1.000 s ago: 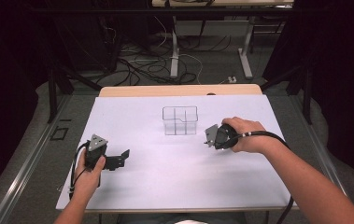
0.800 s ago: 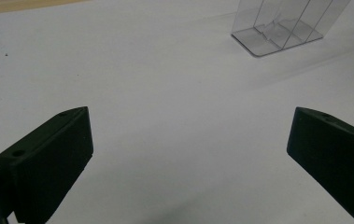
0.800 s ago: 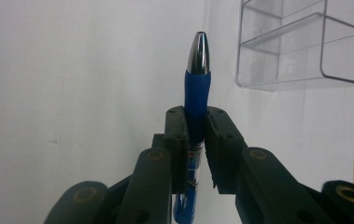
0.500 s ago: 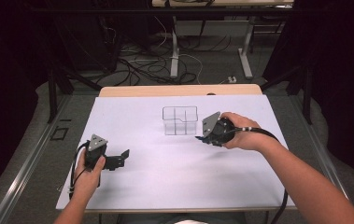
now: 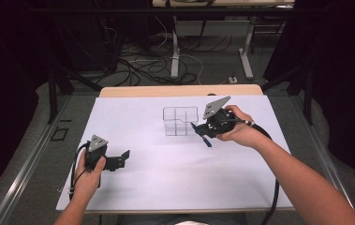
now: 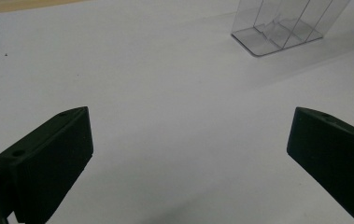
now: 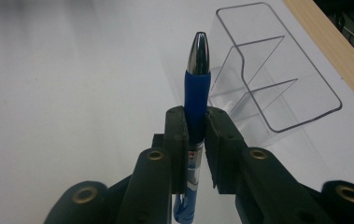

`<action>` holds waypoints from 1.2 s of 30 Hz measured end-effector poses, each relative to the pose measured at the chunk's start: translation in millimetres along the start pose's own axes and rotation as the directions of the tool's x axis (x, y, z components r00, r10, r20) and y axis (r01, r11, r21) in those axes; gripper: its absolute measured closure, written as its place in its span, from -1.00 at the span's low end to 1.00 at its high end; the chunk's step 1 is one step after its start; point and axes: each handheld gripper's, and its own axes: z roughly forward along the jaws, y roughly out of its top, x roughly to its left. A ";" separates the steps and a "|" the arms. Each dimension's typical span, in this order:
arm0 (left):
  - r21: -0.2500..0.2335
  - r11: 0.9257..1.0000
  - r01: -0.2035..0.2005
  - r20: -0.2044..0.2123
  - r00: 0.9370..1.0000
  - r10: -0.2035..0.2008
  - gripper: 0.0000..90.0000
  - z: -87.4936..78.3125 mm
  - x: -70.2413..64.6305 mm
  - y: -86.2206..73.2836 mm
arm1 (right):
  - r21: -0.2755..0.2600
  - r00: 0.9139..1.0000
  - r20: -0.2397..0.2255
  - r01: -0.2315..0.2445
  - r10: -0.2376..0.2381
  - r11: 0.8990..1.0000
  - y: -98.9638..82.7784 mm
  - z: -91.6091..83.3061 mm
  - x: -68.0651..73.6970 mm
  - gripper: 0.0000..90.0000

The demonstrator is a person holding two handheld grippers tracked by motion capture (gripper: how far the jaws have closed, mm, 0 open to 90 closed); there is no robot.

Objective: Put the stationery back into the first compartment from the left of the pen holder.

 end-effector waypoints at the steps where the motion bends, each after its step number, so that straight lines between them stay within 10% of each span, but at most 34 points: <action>1: 0.000 1.000 0.000 -0.001 1.000 0.000 -0.99 -0.1 0.1 0.0 | -0.013 1.000 -0.002 -0.012 0.012 1.000 0.9 0.0 -1.2 0.77; 18: 0.002 1.000 -0.004 -0.003 1.000 0.004 -0.99 -0.3 0.1 0.5 | -0.216 0.973 0.028 -0.216 0.227 0.952 16.5 5.6 -6.5 0.77; 36: -0.004 1.000 0.002 -0.002 1.000 -0.003 -0.99 -0.1 -0.3 1.0 | -0.379 0.951 0.091 -0.242 0.296 0.893 50.0 9.9 -19.4 0.77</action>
